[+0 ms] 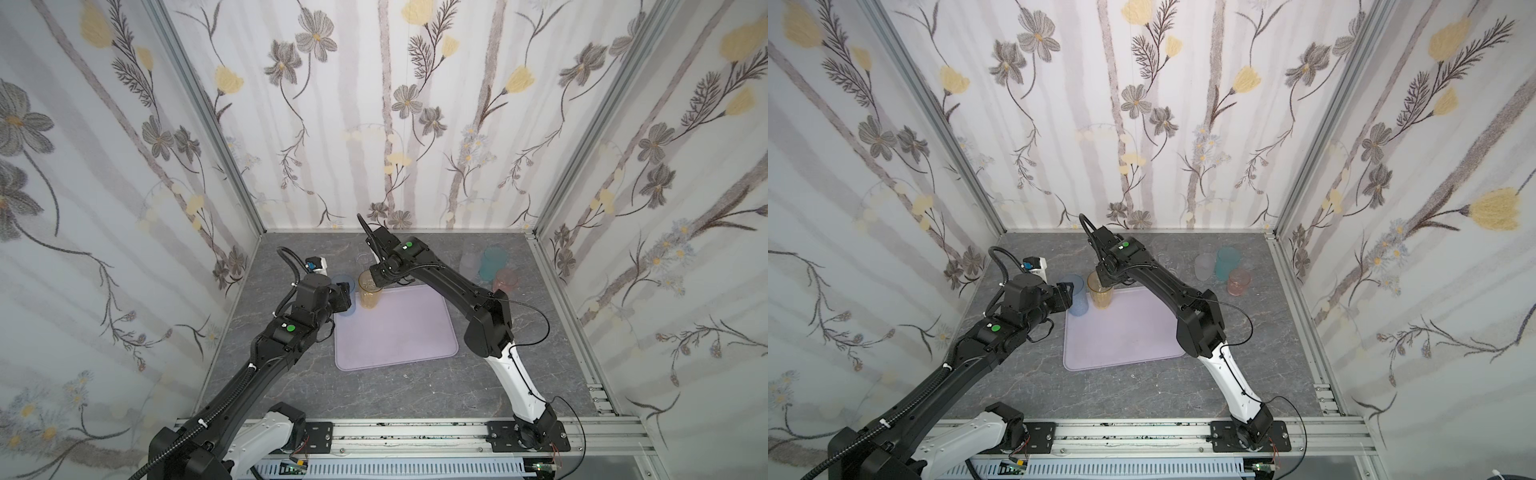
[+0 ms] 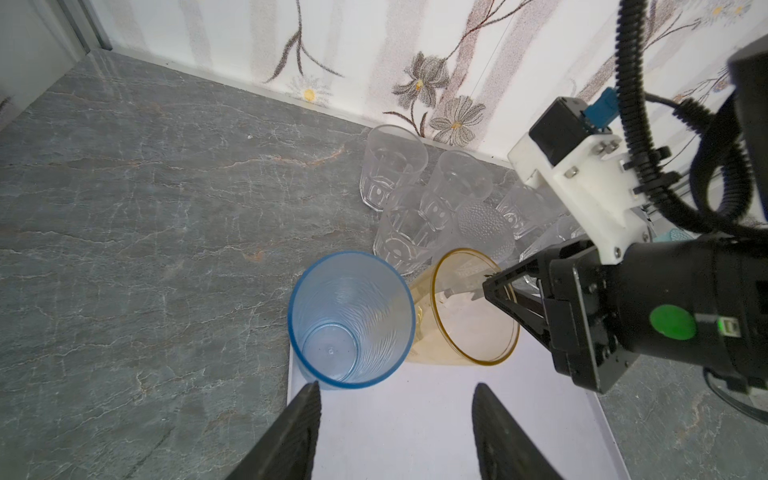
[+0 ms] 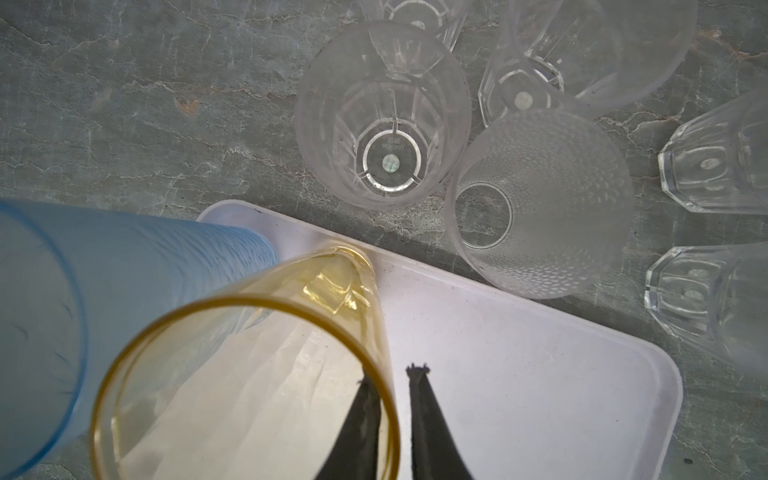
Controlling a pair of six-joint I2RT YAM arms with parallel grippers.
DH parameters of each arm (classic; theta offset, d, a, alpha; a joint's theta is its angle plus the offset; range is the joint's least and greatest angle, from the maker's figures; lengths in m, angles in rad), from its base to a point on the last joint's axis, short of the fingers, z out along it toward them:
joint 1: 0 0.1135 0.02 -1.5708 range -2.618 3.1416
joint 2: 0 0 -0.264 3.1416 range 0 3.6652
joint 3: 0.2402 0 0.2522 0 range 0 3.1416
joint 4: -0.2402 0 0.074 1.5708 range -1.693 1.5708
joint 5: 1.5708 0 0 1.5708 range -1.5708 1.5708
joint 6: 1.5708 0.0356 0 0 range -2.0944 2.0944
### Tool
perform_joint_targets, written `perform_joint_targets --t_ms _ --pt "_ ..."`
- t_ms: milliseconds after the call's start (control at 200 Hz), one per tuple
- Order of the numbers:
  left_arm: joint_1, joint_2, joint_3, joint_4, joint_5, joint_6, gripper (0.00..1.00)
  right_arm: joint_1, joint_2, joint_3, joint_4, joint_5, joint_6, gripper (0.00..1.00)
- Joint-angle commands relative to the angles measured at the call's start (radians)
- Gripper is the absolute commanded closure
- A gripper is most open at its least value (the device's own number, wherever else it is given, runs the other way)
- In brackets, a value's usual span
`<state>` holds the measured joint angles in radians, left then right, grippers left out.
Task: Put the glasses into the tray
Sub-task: 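Lower the amber glass onto the tray beside the blue glass with the right gripper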
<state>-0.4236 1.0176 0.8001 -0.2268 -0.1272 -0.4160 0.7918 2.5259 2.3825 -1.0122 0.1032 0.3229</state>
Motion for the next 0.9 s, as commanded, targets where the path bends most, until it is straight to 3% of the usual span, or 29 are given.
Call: perform_joint_targets --t_ms 0,225,560,715,894 --pt "0.001 0.001 -0.003 0.040 0.003 -0.004 0.40 0.000 -0.014 0.004 0.040 -0.024 0.010 0.75" --pt "0.001 -0.001 -0.005 0.041 0.001 -0.004 0.40 -0.006 -0.037 0.004 0.085 -0.080 0.040 0.68" --pt "0.016 0.015 -0.016 0.047 0.004 0.007 0.44 -0.018 -0.052 0.004 0.106 -0.145 0.070 0.65" --pt "0.022 0.010 0.009 0.054 0.030 0.018 0.42 -0.049 -0.137 -0.005 0.104 -0.214 0.072 0.61" --pt "0.014 0.003 0.045 0.068 0.025 0.026 0.35 -0.080 -0.330 -0.161 0.164 -0.173 0.060 0.55"
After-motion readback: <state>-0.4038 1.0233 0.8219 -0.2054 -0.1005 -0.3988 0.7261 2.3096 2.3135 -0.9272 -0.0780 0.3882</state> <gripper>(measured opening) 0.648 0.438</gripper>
